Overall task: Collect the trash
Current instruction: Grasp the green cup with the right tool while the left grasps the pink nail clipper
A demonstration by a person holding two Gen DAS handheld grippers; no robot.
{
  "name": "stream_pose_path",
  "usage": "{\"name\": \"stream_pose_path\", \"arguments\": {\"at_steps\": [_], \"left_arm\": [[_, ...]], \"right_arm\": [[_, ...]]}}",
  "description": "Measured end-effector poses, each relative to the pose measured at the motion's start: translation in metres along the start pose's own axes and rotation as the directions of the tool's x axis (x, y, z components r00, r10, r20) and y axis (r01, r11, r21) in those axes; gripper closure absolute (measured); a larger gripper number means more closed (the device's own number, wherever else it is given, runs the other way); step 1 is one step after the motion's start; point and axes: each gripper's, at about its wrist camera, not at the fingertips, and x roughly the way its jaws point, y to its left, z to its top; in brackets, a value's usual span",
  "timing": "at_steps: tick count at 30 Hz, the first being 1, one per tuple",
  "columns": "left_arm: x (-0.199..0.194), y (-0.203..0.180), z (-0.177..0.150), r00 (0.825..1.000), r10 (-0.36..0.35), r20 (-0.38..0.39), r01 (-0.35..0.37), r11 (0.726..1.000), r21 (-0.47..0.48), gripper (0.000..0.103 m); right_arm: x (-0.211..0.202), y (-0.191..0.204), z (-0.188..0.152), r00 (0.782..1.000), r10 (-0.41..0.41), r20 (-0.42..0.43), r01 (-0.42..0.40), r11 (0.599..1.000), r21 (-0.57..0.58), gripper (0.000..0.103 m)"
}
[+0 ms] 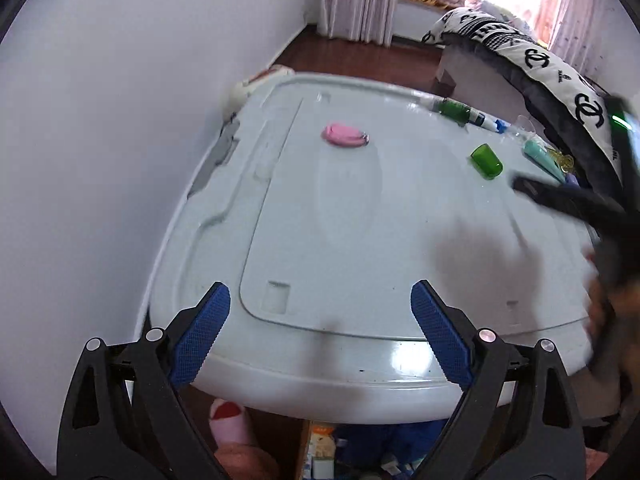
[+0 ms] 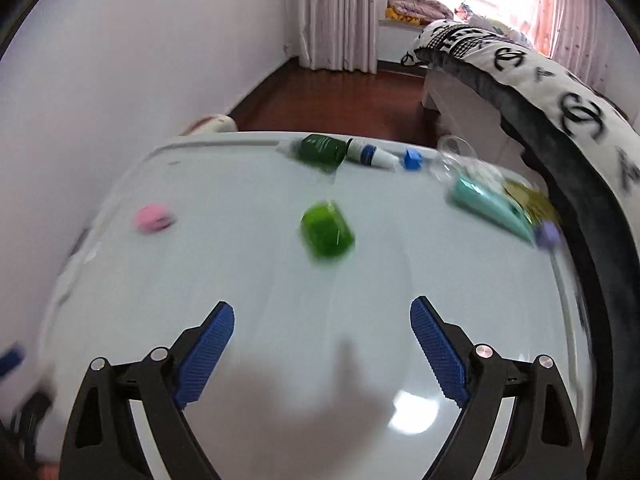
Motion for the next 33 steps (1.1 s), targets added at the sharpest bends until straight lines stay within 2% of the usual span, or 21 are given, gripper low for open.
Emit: {"name": "stream_pose_path", "arguments": {"at_steps": [2,4,5,6,7,8,12,16,21,23,25,28,30,33], "left_arm": [[-0.002,0.007,0.002,1.0,-0.015,0.006,0.016,1.0,-0.023,0.013],[-0.002,0.009,0.005,1.0,-0.014,0.011,0.014,1.0,-0.02,0.013],[-0.001,0.01,0.005,1.0,-0.015,0.005,0.015,1.0,-0.022,0.013],[0.0,0.012,0.005,1.0,-0.018,-0.002,0.018,0.999,-0.026,0.013],[0.003,0.013,0.004,1.0,-0.023,-0.016,0.022,0.999,-0.033,0.013],[0.006,0.013,0.003,0.999,-0.026,-0.031,0.025,0.999,-0.039,0.013],[0.008,0.01,0.0,0.998,-0.03,-0.05,0.028,0.999,-0.037,0.013],[0.011,0.004,-0.002,0.999,-0.016,-0.049,0.016,1.0,-0.002,0.013],[0.023,0.003,0.002,0.997,-0.012,-0.07,0.012,1.0,0.002,0.013],[0.032,-0.001,0.017,0.998,-0.026,-0.054,0.028,0.999,0.036,0.013],[0.049,-0.008,0.044,0.998,-0.031,-0.06,0.038,0.993,0.112,0.013],[0.072,-0.016,0.081,0.998,-0.014,-0.055,0.025,0.98,0.199,0.013],[0.09,-0.021,0.105,0.999,0.011,-0.037,-0.001,0.968,0.249,0.013],[0.111,-0.028,0.128,0.999,-0.021,-0.04,0.032,0.949,0.314,0.013]], "right_arm": [[0.034,0.001,0.023,1.0,-0.026,-0.018,0.026,0.999,0.024,0.015],[0.057,-0.001,0.037,0.999,-0.018,-0.04,0.02,0.998,0.062,0.018],[0.07,0.0,0.041,0.998,-0.017,-0.059,0.022,0.996,0.081,0.028],[0.08,0.002,0.041,0.997,-0.012,-0.081,0.019,0.996,0.092,0.047],[0.088,0.003,0.043,0.994,-0.006,-0.111,0.017,0.995,0.097,0.049],[0.089,0.004,0.042,0.994,-0.023,-0.109,0.033,0.995,0.094,0.058],[0.072,0.002,0.037,0.994,0.006,-0.105,0.005,0.994,0.108,0.063],[0.02,-0.015,0.014,0.993,0.097,-0.063,-0.086,0.983,0.16,0.064],[-0.065,-0.022,-0.053,0.982,0.188,-0.021,-0.184,0.975,0.124,0.065],[-0.087,-0.028,-0.084,0.972,0.234,-0.033,-0.227,0.963,0.145,0.065],[-0.103,-0.032,-0.113,0.96,0.279,-0.034,-0.269,0.947,0.174,0.065],[-0.113,-0.035,-0.137,0.952,0.304,-0.018,-0.294,0.933,0.206,0.065],[-0.114,-0.037,-0.141,0.949,0.314,-0.011,-0.305,0.929,0.208,0.065],[-0.109,-0.039,-0.138,0.941,0.338,-0.003,-0.33,0.92,0.212,0.065]]}}
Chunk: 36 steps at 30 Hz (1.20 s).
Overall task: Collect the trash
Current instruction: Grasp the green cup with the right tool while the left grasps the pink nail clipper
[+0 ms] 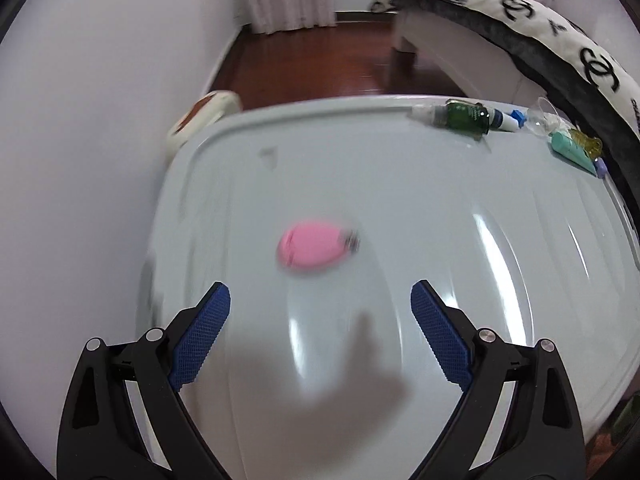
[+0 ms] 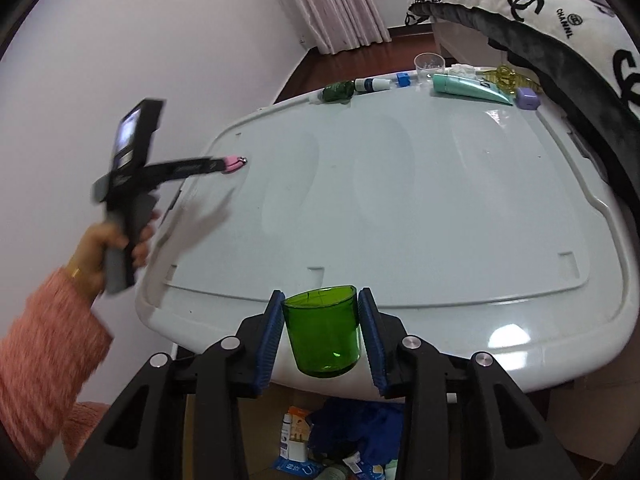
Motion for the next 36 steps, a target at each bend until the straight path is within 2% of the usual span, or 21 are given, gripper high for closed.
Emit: {"name": "stream_pose_path", "arguments": {"at_steps": [3,5,9,11,14,15,19,23,24,25,27,30,33,34,36], "left_arm": [[0.017,-0.002,0.017,1.0,-0.012,-0.006,0.013,0.987,0.158,0.013],[0.026,0.002,0.022,0.999,-0.014,-0.034,0.021,0.977,0.212,0.014],[0.041,0.012,0.027,0.994,-0.059,-0.09,0.083,0.954,0.287,0.016],[0.046,0.012,0.026,0.991,-0.072,-0.113,0.105,0.941,0.321,0.025],[0.047,0.01,0.024,0.988,-0.1,-0.118,0.135,0.928,0.348,0.052],[0.047,0.008,0.025,0.987,-0.11,-0.113,0.143,0.929,0.342,0.059],[0.042,0.002,0.018,0.989,-0.111,-0.097,0.138,0.932,0.336,0.06],[0.03,0.004,0.004,0.987,-0.143,-0.074,0.157,0.953,0.258,0.065],[0.023,0.006,0.001,0.985,-0.16,-0.066,0.171,0.956,0.238,0.082],[0.017,0.007,0.0,0.982,-0.178,-0.058,0.186,0.959,0.215,0.089],[0.006,0.01,-0.005,0.975,-0.219,-0.039,0.222,0.959,0.178,0.09],[-0.001,0.005,-0.017,0.981,-0.189,-0.052,0.195,0.965,0.174,0.091],[-0.012,0.007,-0.021,0.98,-0.193,-0.037,0.197,0.968,0.155,0.093],[-0.016,0.009,-0.02,0.978,-0.207,-0.032,0.209,0.967,0.145,0.103],[-0.023,0.013,-0.019,0.977,-0.214,-0.019,0.214,0.966,0.145,0.103]], "right_arm": [[0.001,-0.004,0.006,1.0,0.025,-0.002,-0.025,1.0,0.007,0.065],[0.0,-0.007,0.008,0.999,0.042,-0.001,-0.042,0.999,0.008,0.065],[0.0,-0.009,0.011,0.998,0.056,-0.002,-0.056,0.998,0.013,0.065],[0.0,-0.007,0.012,0.998,0.064,-0.004,-0.064,0.998,0.012,0.065],[0.0,-0.006,0.013,0.997,0.075,-0.005,-0.075,0.997,0.011,0.066],[0.001,-0.006,0.013,0.997,0.076,-0.006,-0.076,0.997,0.009,0.065],[-0.002,-0.006,0.012,0.997,0.074,-0.002,-0.074,0.997,0.007,0.065],[-0.01,-0.007,0.014,0.997,0.079,0.018,-0.08,0.997,0.017,0.066],[-0.011,-0.007,0.014,0.996,0.081,0.021,-0.082,0.997,0.016,0.066],[-0.014,-0.006,0.013,0.996,0.081,0.028,-0.082,0.997,0.015,0.066],[-0.016,-0.005,0.013,0.996,0.082,0.035,-0.083,0.997,0.01,0.066],[-0.018,-0.004,0.012,0.996,0.08,0.041,-0.08,0.997,0.016,0.066],[-0.021,0.0,0.01,0.996,0.069,0.055,-0.069,0.998,0.004,0.066],[-0.022,0.001,0.009,0.996,0.068,0.058,-0.069,0.998,-0.001,0.066],[-0.024,0.001,0.008,0.995,0.071,0.063,-0.071,0.997,-0.001,0.066]]}}
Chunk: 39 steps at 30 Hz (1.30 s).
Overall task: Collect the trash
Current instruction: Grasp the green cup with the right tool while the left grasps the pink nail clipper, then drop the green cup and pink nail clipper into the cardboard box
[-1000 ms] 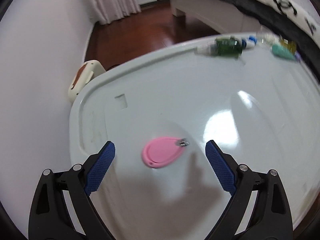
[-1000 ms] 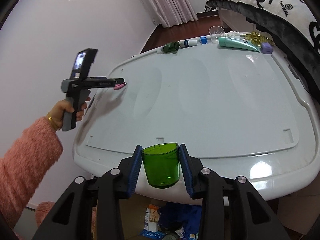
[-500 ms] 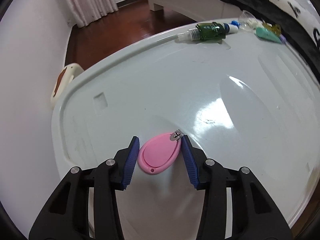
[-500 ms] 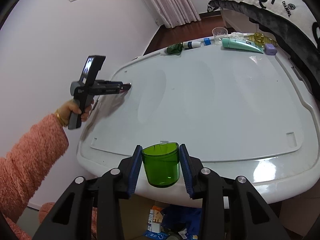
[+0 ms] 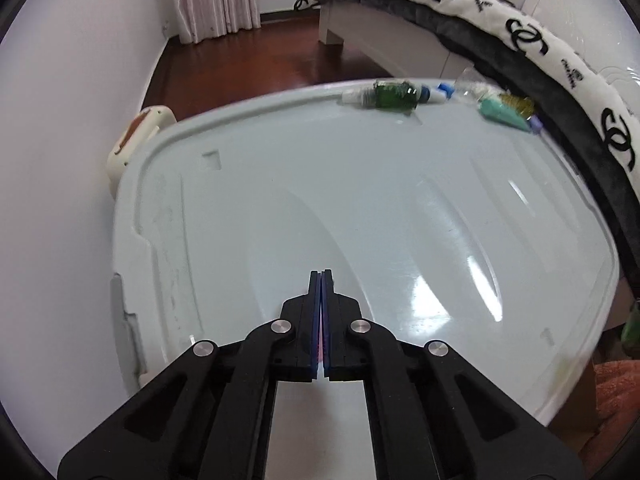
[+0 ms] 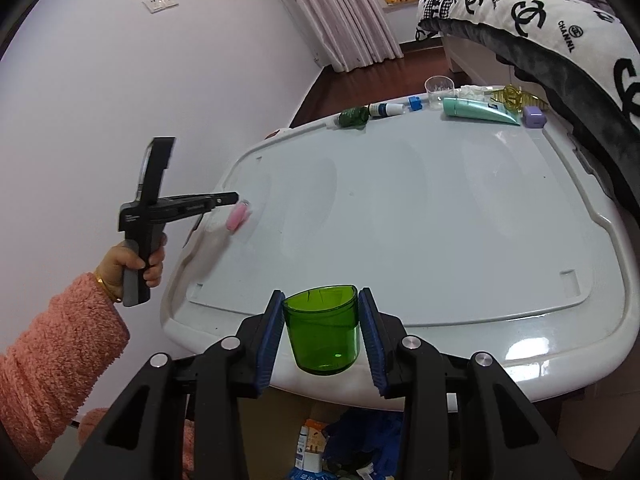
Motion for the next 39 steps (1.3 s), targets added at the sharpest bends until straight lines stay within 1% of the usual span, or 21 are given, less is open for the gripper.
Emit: {"name": "stream_pose_path", "arguments": {"at_steps": [3,4,5,6,8,9,10,12,14,17,18,19,20,21,22,24,27,32,35,36,39], "left_arm": [[-0.004,0.001,-0.001,1.0,0.01,-0.009,-0.01,1.0,-0.004,0.103],[0.0,0.003,-0.003,1.0,0.003,-0.03,-0.003,1.0,-0.016,0.103],[0.003,0.002,-0.004,0.999,0.024,-0.043,-0.024,1.0,-0.009,0.103],[0.006,-0.002,-0.006,0.997,0.066,-0.05,-0.065,0.998,0.02,0.103],[0.01,-0.012,-0.011,0.995,0.069,-0.066,-0.065,0.995,0.071,0.102],[0.012,-0.016,-0.013,0.995,0.076,-0.068,-0.07,0.993,0.091,0.091],[0.014,-0.022,-0.016,0.994,0.081,-0.067,-0.073,0.991,0.114,0.065],[0.018,-0.028,-0.019,0.994,0.103,-0.045,-0.097,0.988,0.117,0.032],[0.019,-0.03,-0.02,0.997,0.075,-0.036,-0.072,0.993,0.097,0.031],[0.029,-0.029,-0.023,0.994,0.082,-0.066,-0.077,0.994,0.08,0.031],[0.031,-0.029,-0.024,0.994,0.079,-0.072,-0.073,0.994,0.08,0.036],[0.035,-0.03,-0.024,0.995,0.059,-0.083,-0.052,0.996,0.078,0.052],[0.036,-0.029,-0.026,0.996,0.033,-0.087,-0.027,0.997,0.068,0.054],[0.035,-0.029,-0.025,0.997,0.01,-0.079,-0.006,0.998,0.055,0.069],[0.035,-0.029,-0.025,0.997,-0.001,-0.076,0.004,0.999,0.042,0.069],[0.034,-0.031,-0.026,0.998,0.007,-0.068,-0.005,0.999,0.036,0.069],[0.028,-0.034,-0.032,0.998,-0.013,-0.062,0.015,0.999,0.028,0.069],[-0.009,-0.046,-0.049,0.998,-0.057,-0.01,0.057,0.998,0.022,0.069],[-0.045,-0.068,-0.071,0.996,-0.085,0.017,0.084,0.995,0.056,0.069],[-0.06,-0.08,-0.084,0.994,-0.103,0.019,0.101,0.992,0.078,0.069],[-0.09,-0.11,-0.116,0.992,-0.126,0.018,0.123,0.984,0.129,0.069]], "right_arm": [[0.003,-0.001,0.001,1.0,0.006,-0.008,-0.006,1.0,0.005,0.066],[0.003,0.0,0.001,1.0,0.01,-0.01,-0.01,1.0,0.003,0.066],[0.003,0.001,0.001,1.0,0.012,-0.009,-0.012,1.0,-0.004,0.066],[0.003,0.002,0.001,1.0,0.013,-0.008,-0.013,1.0,-0.009,0.066],[0.004,0.002,0.001,1.0,0.013,-0.008,-0.013,1.0,-0.016,0.066],[0.005,0.001,0.001,1.0,0.015,-0.01,-0.015,1.0,-0.014,0.066],[0.007,0.0,0.002,1.0,0.016,-0.014,-0.016,1.0,-0.012,0.066],[0.009,0.0,0.002,1.0,0.017,-0.02,-0.017,1.0,-0.011,0.066],[0.009,0.002,0.002,1.0,0.018,-0.021,-0.019,1.0,-0.018,0.066],[0.011,0.003,0.001,0.999,0.021,-0.024,-0.021,1.0,-0.021,0.066],[0.011,0.002,0.001,1.0,0.019,-0.025,-0.02,1.0,-0.019,0.066],[0.011,0.002,0.001,0.999,0.02,-0.026,-0.02,1.0,-0.018,0.066],[0.012,0.001,0.002,0.999,0.02,-0.027,-0.02,1.0,-0.014,0.066],[0.012,0.0,0.002,0.999,0.019,-0.027,-0.019,1.0,-0.012,0.066],[0.012,0.0,0.002,0.999,0.02,-0.027,-0.02,1.0,-0.011,0.066],[0.012,0.001,0.001,0.999,0.02,-0.028,-0.021,1.0,-0.012,0.066],[0.011,0.002,0.0,1.0,0.017,-0.026,-0.018,1.0,-0.017,0.066],[0.007,0.008,-0.002,1.0,0.018,-0.018,-0.018,0.999,-0.028,0.066],[0.002,0.014,-0.008,1.0,0.018,-0.022,-0.019,0.999,-0.037,0.066],[0.0,0.016,-0.011,1.0,0.017,-0.026,-0.018,0.999,-0.037,0.066],[-0.008,0.024,-0.023,0.999,0.017,-0.045,-0.019,0.999,-0.04,0.066]]}}
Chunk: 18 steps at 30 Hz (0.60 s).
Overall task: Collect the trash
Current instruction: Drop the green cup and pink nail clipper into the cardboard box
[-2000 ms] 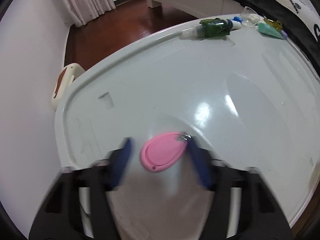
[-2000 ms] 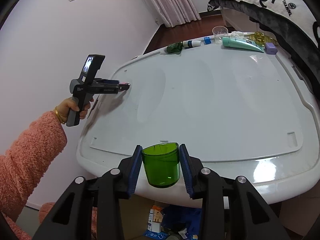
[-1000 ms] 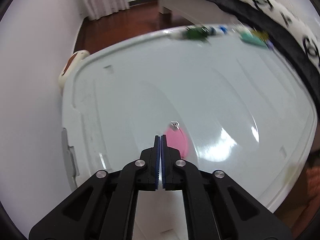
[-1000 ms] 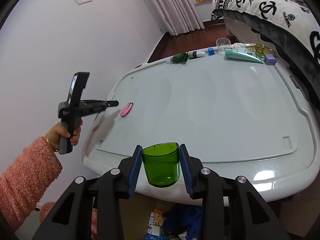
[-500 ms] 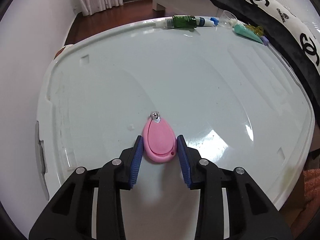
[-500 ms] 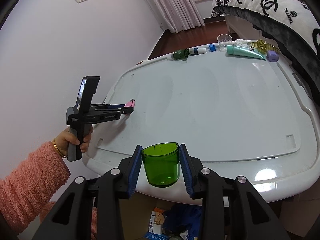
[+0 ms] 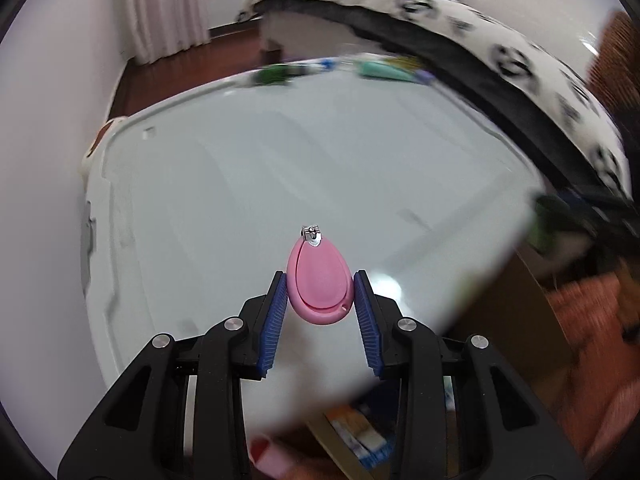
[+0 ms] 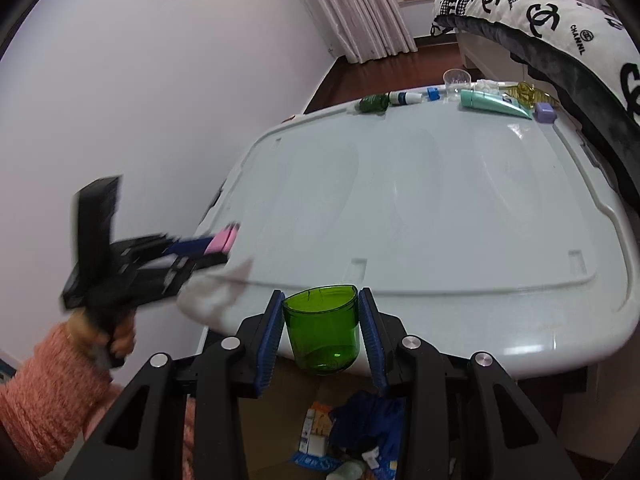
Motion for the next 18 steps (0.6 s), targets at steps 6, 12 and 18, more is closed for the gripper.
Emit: {"name": "stream_pose_path", "arguments": {"at_steps": [6,12,18], "left_arm": [[-0.006,-0.071,-0.063,0.978,-0.163,-0.131,0.151,0.984,-0.097,0.069],[0.061,-0.099,-0.121,0.927,-0.122,-0.354,0.025,0.964,-0.266,0.042],[0.062,-0.101,-0.122,0.929,-0.104,-0.355,-0.01,0.952,-0.305,0.037]], "right_arm": [[-0.011,-0.002,-0.055,0.992,-0.033,-0.118,0.035,0.999,0.015,0.066],[0.018,-0.032,-0.107,0.945,-0.174,-0.277,0.197,0.979,0.057,0.031],[0.01,-0.048,-0.102,0.942,-0.239,-0.235,0.266,0.96,0.088,0.034]]}}
